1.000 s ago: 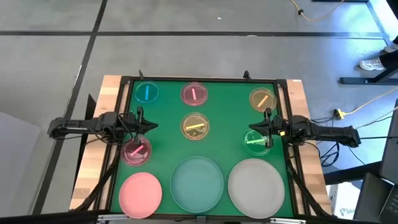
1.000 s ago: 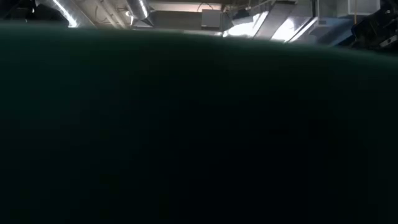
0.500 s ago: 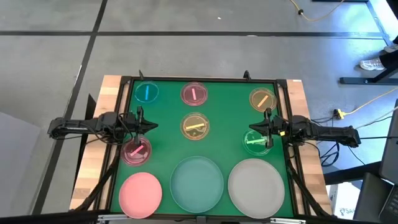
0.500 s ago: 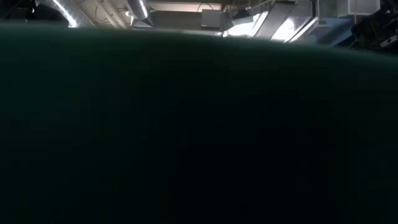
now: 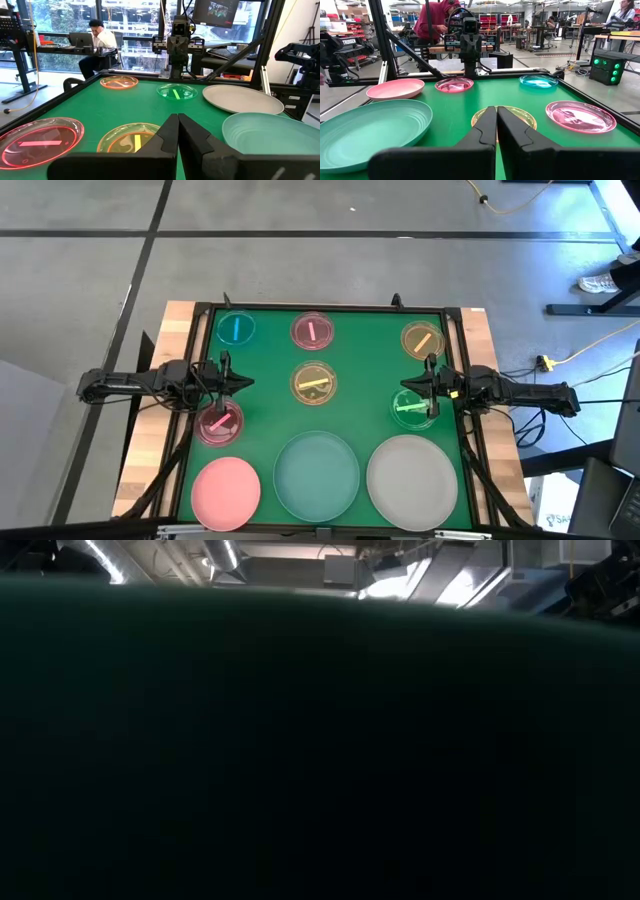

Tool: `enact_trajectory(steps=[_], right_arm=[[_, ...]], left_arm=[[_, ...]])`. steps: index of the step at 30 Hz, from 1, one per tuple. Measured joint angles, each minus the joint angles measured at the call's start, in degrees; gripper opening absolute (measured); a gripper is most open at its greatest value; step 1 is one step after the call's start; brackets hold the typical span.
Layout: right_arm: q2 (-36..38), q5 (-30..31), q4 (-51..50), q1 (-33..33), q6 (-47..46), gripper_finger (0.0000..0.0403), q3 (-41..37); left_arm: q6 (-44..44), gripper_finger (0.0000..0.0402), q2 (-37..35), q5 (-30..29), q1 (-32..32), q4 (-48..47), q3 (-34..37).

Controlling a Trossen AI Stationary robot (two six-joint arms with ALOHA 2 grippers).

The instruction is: Stack plastic plates

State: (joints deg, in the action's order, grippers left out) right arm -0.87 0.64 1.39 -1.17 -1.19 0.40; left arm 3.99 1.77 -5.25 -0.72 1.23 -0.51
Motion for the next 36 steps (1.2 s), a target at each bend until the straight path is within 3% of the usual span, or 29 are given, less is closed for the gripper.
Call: enact_trajectory(steps=[9, 19, 22, 28, 33, 36], right_arm=[[0.0, 0.4, 0.4, 0.0, 2.0, 0.0007, 0.0], [0.0, 0.9, 0.5, 0.0, 4.5, 0.0007, 0.0], [0.0, 1.4, 1.3, 0.0, -0.1, 0.0007, 0.0], [-0.1, 2.9, 9.2, 0.0, -7.8, 0.0007, 0.0], [-0.5, 1.1, 13.6, 0.2, -10.2, 0.0007, 0.0], [-3.1, 1.6, 15.1, 0.2, -10.1, 0.0007, 0.0]], left_arm=[[0.0, 0.0002, 0.0, -1.4, 0.0, 0.9, 0.0], [-3.3, 0.0002, 0.1, -2.8, 0.0, 16.6, 0.0], [-3.3, 0.0002, 1.0, -0.8, 0.0, 17.1, 0.0], [0.3, 0.0002, 8.9, 0.0, 0.9, 23.2, 0.0], [0.4, 0.0002, 21.2, -0.1, 4.3, 33.7, -0.7], [1.2, 0.0002, 28.5, -0.8, 6.9, 34.1, -3.5]])
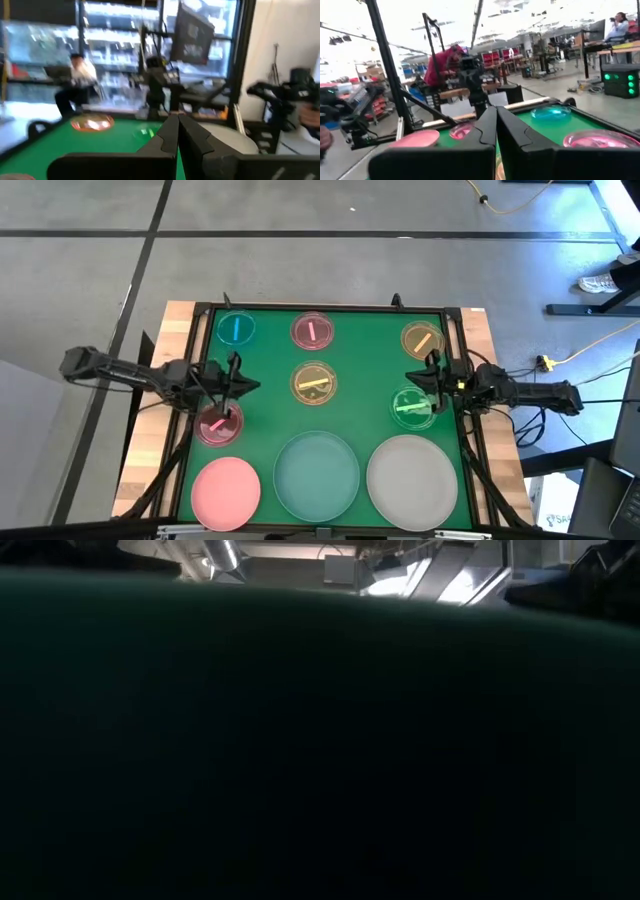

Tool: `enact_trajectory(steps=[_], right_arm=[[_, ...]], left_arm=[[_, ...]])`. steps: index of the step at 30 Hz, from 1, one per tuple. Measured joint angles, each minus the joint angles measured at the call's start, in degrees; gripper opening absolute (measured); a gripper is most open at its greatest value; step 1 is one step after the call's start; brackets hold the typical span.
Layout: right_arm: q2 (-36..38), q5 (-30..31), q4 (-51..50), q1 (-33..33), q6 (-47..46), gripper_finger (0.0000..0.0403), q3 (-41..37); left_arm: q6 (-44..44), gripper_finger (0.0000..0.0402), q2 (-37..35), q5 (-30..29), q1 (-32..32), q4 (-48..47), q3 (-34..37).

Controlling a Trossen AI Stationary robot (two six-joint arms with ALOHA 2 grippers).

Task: Stack plastic plates
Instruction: Stack the green plate on top of the gray plate

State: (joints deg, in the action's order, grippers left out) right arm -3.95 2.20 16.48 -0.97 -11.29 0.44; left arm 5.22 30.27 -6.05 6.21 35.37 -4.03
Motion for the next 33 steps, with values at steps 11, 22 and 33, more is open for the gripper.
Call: enact_trajectory(steps=[11, 22, 33], right_arm=[[-22.3, 0.4, 24.4, 6.9, 0.6, 0.0007, 0.3], [-50.6, 13.7, 23.3, 24.0, 10.4, 0.0007, 16.6], [-69.3, 21.1, 1.0, 33.4, 14.6, 0.0007, 37.9]], left_arm=[[-5.4, 0.0002, 22.3, -5.4, 8.0, -2.7, -13.5], [-2.8, 0.0033, 34.6, -5.3, 7.2, -2.7, -22.4], [2.8, 0.0183, 47.0, -3.9, 7.2, -14.2, -32.7]])
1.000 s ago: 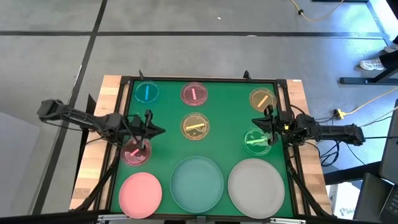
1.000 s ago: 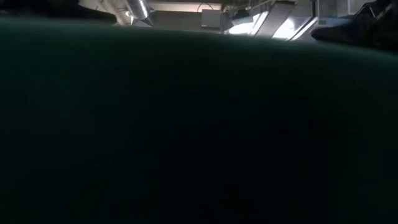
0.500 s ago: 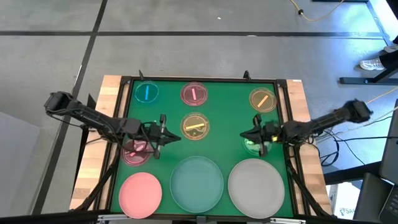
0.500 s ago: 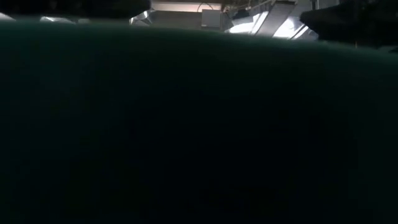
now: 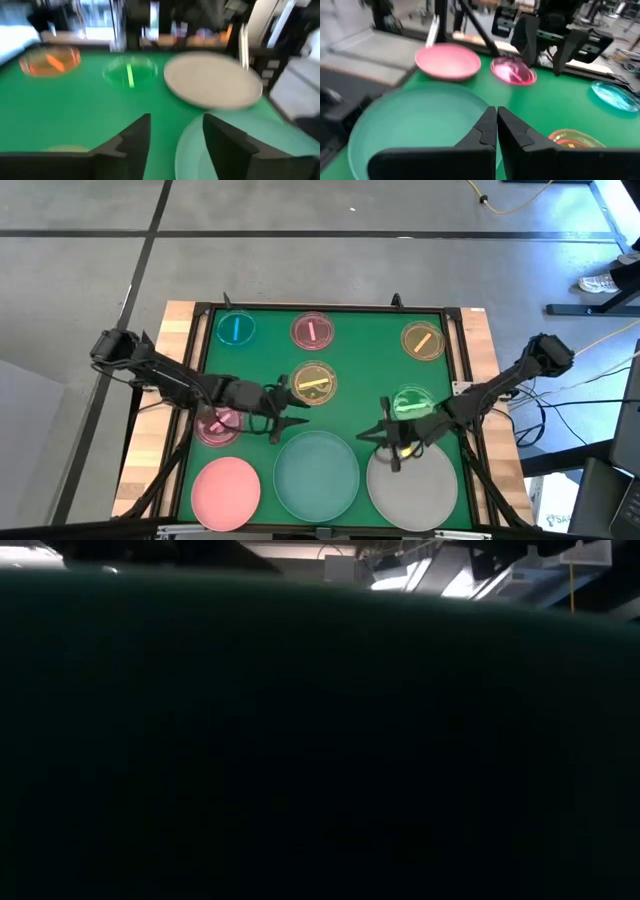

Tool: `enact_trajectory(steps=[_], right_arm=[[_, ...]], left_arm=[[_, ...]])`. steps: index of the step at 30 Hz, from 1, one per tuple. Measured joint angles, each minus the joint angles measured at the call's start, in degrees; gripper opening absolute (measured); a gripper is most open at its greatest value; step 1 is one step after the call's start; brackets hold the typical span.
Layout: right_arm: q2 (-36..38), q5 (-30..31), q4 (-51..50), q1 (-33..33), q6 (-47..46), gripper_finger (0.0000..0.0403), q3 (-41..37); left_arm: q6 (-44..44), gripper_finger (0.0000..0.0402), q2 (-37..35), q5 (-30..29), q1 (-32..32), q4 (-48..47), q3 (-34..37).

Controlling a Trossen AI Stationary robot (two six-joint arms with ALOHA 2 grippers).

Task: Stack plastic plates
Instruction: Stack the green plate on top of the gray plate

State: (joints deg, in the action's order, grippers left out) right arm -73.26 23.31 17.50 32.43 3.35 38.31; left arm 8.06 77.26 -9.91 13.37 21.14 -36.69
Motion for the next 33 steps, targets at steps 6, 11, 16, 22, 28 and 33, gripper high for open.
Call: enact_trajectory(steps=[6, 11, 16, 22, 28, 33], right_arm=[[-1.5, 5.7, -5.6, 4.3, -0.5, 0.0007, 4.0], [-1.5, 7.7, -5.9, 6.0, -0.6, 0.0007, 4.0], [-1.5, 7.8, -7.3, 5.8, -2.3, 0.0007, 4.0], [-1.5, 7.8, -8.4, 5.8, -2.5, 0.0007, 4.0], [-1.5, 7.8, -8.6, 5.8, -2.7, 0.0007, 4.0], [-1.5, 7.7, -8.6, 5.8, -2.7, 0.0007, 4.0]], left_arm=[[3.9, 0.0193, 6.7, 1.2, -0.1, -18.6, -10.2], [3.6, 0.0194, 13.7, 7.4, -1.4, -21.8, -14.3], [3.5, 0.0194, 19.1, 12.5, -3.8, -22.4, -17.4], [1.5, 0.0194, 24.0, 14.0, -5.3, -21.8, -18.8], [1.7, 0.0194, 26.6, 18.5, -6.3, -21.4, -18.8], [0.5, 0.019, 26.6, 18.0, -6.7, -21.4, -18.8]])
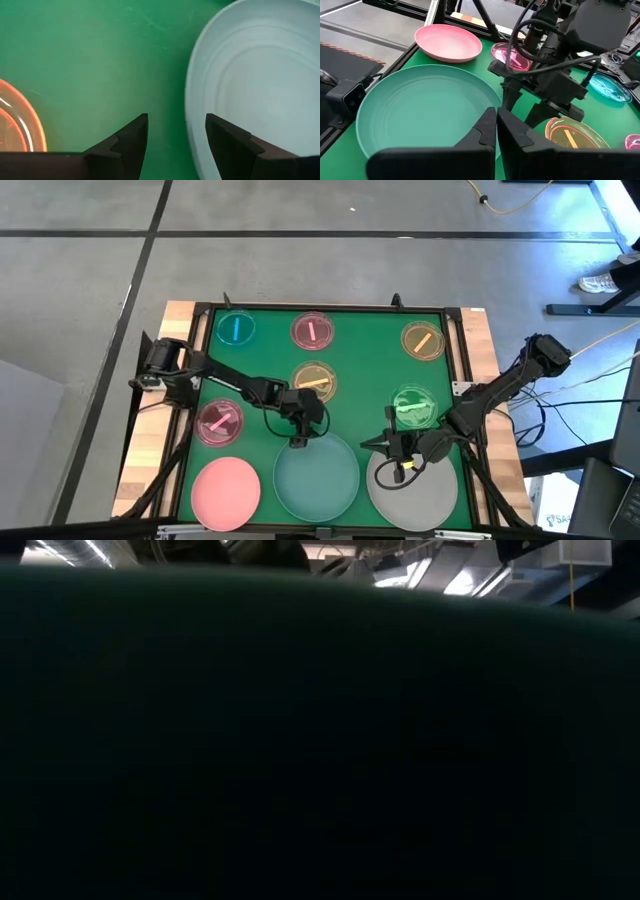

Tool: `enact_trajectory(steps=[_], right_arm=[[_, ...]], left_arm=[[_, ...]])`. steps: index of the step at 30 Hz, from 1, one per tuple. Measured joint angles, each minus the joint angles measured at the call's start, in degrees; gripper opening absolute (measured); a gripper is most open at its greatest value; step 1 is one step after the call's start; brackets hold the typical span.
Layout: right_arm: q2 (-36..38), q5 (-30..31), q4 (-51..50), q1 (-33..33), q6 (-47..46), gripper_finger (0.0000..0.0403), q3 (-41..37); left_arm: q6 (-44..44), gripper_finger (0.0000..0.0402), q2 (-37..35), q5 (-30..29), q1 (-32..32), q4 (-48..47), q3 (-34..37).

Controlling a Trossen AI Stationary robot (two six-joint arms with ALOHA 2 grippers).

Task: Stack plastic plates
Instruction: Stack the green plate on top of the gray plate

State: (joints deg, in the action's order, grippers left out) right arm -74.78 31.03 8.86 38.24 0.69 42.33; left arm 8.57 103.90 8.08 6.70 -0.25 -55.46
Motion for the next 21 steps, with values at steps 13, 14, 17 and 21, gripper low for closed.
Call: enact_trajectory(steps=[13, 14, 17, 21], right_arm=[[0.0, 0.0, 0.0, 0.0, 0.0, 0.0007, 0.0], [0.0, 0.0, -0.1, 0.0, 0.0, 0.0007, 0.0], [0.0, 0.0, 0.0, 0.0, 0.0, 0.0007, 0.0], [0.0, 0.0, 0.0, 0.0, 0.0, 0.0007, 0.0]], left_arm=[[-5.1, 0.0103, 3.3, 2.3, -0.1, 2.7, 0.0], [-5.4, 0.0095, 3.3, 2.6, -0.3, 3.2, 0.0], [-5.4, 0.0069, 3.3, 3.5, -0.9, 4.2, 0.0], [-5.4, 0.0032, 3.3, 3.7, -1.6, 4.9, 0.0]])
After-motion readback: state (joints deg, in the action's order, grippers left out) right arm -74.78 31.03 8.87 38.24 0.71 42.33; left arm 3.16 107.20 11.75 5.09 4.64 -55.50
